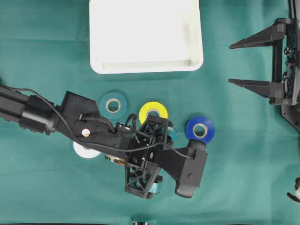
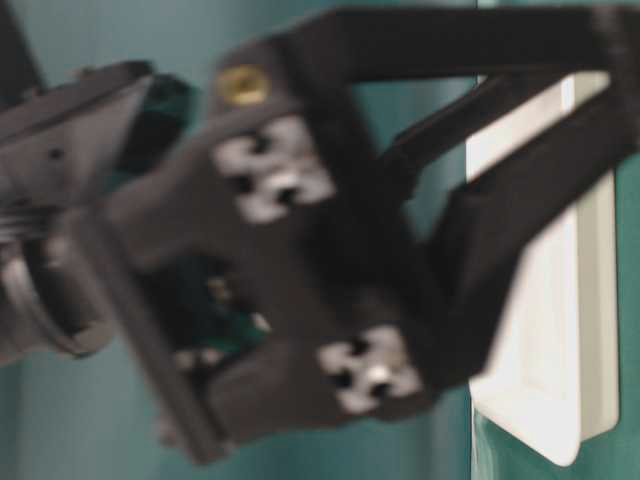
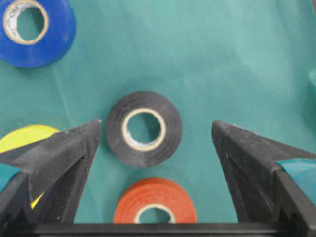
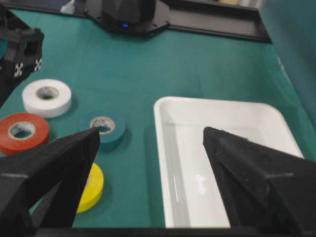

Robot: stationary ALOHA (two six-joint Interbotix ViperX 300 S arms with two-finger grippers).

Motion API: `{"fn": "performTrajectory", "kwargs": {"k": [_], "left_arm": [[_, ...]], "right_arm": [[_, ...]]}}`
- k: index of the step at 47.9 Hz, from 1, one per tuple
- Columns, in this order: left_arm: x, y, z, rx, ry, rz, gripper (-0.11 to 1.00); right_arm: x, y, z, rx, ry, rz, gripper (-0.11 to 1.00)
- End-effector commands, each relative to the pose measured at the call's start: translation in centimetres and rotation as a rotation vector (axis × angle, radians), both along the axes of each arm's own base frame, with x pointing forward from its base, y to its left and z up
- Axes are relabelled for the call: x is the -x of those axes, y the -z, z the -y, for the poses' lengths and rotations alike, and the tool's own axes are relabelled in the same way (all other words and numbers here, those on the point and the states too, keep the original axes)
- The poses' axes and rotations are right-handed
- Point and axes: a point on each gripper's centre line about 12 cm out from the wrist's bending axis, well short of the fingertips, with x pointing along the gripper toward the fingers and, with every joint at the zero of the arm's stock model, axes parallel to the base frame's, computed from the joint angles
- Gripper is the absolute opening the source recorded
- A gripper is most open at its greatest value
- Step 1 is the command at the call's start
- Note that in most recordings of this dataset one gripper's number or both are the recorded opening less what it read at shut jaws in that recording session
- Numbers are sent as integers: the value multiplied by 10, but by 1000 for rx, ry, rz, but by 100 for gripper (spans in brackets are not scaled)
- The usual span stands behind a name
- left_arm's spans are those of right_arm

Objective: Pick up the tape from a random location and place it into the white case.
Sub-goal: 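Lower the left gripper into the black roll's hole and close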

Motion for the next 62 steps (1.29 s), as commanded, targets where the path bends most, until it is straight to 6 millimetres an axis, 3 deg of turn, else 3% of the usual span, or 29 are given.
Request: {"fn": "performTrajectory", "kwargs": {"k": [1, 15, 28, 50, 62], "left_arm": [[0, -10, 6, 13, 13, 52, 99], [6, 43, 9, 5, 22, 26, 99], [7, 79, 12, 7, 29, 35, 99], [7, 111, 19, 0, 47, 19, 97], [7, 113, 18, -1, 44, 15, 97]], "right_arm": [[-4, -7, 0, 4, -1, 14, 92], [-7, 0, 0, 1, 0, -12, 92], [-8, 1, 1, -1, 0, -21, 92], [-13, 14, 1, -3, 0, -74, 92], [-14, 15, 1, 3, -2, -77, 92]]}}
